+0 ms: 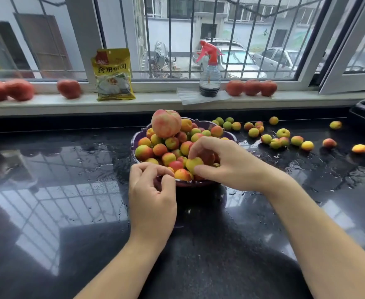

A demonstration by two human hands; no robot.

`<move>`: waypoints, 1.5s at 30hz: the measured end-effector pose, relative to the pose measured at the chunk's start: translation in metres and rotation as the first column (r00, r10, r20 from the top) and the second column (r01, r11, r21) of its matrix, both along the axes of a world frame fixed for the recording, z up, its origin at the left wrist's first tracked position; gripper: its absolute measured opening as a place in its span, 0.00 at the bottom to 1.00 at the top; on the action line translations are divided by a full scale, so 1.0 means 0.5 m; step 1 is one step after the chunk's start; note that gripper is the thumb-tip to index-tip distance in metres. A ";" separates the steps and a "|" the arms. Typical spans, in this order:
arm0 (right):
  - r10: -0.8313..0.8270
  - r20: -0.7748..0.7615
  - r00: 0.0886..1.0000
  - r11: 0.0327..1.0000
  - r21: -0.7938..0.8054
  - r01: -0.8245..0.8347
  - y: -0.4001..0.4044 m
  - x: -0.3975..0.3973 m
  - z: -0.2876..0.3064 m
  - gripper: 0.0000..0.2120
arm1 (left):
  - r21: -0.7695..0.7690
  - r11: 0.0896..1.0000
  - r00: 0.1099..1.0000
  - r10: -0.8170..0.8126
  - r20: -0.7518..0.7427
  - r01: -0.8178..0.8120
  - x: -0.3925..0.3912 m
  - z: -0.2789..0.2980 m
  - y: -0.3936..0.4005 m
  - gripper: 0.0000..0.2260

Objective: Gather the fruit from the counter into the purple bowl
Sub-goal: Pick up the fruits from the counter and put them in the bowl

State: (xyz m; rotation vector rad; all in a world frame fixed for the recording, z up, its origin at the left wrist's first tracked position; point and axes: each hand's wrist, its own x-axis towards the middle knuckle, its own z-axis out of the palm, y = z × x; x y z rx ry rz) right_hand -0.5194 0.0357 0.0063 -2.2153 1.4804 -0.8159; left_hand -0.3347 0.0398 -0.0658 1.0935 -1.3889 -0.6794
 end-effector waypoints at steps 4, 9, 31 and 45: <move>-0.158 0.107 0.982 0.976 -0.134 0.171 -0.008 -0.025 0.010 0.03 | 0.005 1.000 1.000 0.006 0.019 -0.006 -0.001 -0.003 -0.003 0.07; -0.610 0.325 0.723 0.690 -0.230 0.686 -0.065 -0.137 -0.053 0.06 | -0.016 0.998 0.990 0.063 0.125 -0.062 -0.004 -0.002 -0.003 0.09; -0.375 -0.566 0.734 0.875 0.046 0.482 -0.369 -0.173 -0.096 0.33 | -0.093 0.951 0.937 0.308 0.166 -0.296 0.047 -0.011 -0.081 0.13; -0.421 0.388 0.820 0.890 0.004 0.455 -0.208 -0.110 0.046 0.13 | 0.218 0.948 0.935 0.280 -0.216 -0.233 0.049 0.000 -0.086 0.07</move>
